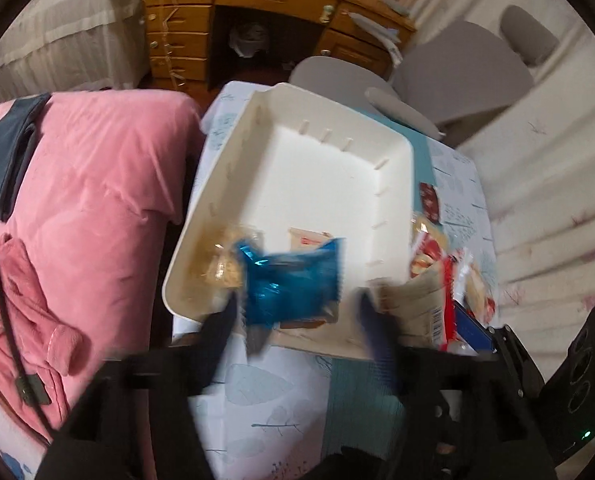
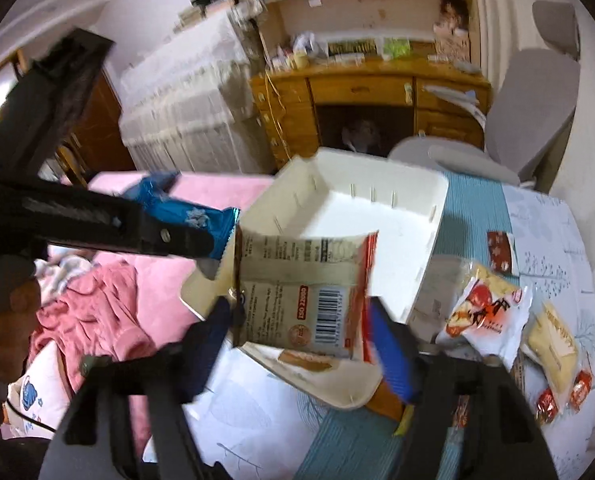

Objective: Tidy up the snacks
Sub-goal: 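Carry both snacks over the white tray and release them inside, then grasp the red-striped snack bag with left tool while right tool grasps the red candy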

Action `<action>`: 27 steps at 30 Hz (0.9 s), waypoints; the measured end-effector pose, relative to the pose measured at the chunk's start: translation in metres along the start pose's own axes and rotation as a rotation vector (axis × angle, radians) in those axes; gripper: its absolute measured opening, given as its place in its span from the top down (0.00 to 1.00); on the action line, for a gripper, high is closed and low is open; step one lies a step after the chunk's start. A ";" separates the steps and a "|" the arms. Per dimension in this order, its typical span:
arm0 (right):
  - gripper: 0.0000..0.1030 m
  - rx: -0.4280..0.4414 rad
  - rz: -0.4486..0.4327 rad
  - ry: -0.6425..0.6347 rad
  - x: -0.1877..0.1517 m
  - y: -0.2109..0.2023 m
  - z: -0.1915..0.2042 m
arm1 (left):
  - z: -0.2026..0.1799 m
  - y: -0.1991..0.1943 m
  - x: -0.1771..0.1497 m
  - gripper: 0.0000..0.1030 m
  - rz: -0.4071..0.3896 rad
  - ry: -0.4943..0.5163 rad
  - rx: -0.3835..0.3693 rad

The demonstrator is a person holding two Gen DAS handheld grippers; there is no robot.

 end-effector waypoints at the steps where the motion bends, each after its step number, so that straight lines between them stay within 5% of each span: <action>1: 0.25 -0.024 0.009 -0.007 -0.002 0.004 0.001 | 0.003 0.001 0.000 0.28 -0.002 -0.007 -0.001; 14: 0.24 -0.039 0.064 0.123 -0.023 0.010 -0.011 | 0.007 0.018 -0.018 0.28 0.031 0.004 -0.002; 27: 0.24 -0.005 0.203 0.333 -0.079 0.013 -0.051 | -0.033 0.043 -0.055 0.28 0.093 0.065 -0.049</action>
Point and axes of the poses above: each gripper's, at about its wrist camera, not at the fingertips, and y roughly the way its jaws point, z to its left, x to its top, the point moved 9 cm from there along y, roughly the way its jaws point, and after that the axes turned 5 degrees about -x, right-handed, at the moved point
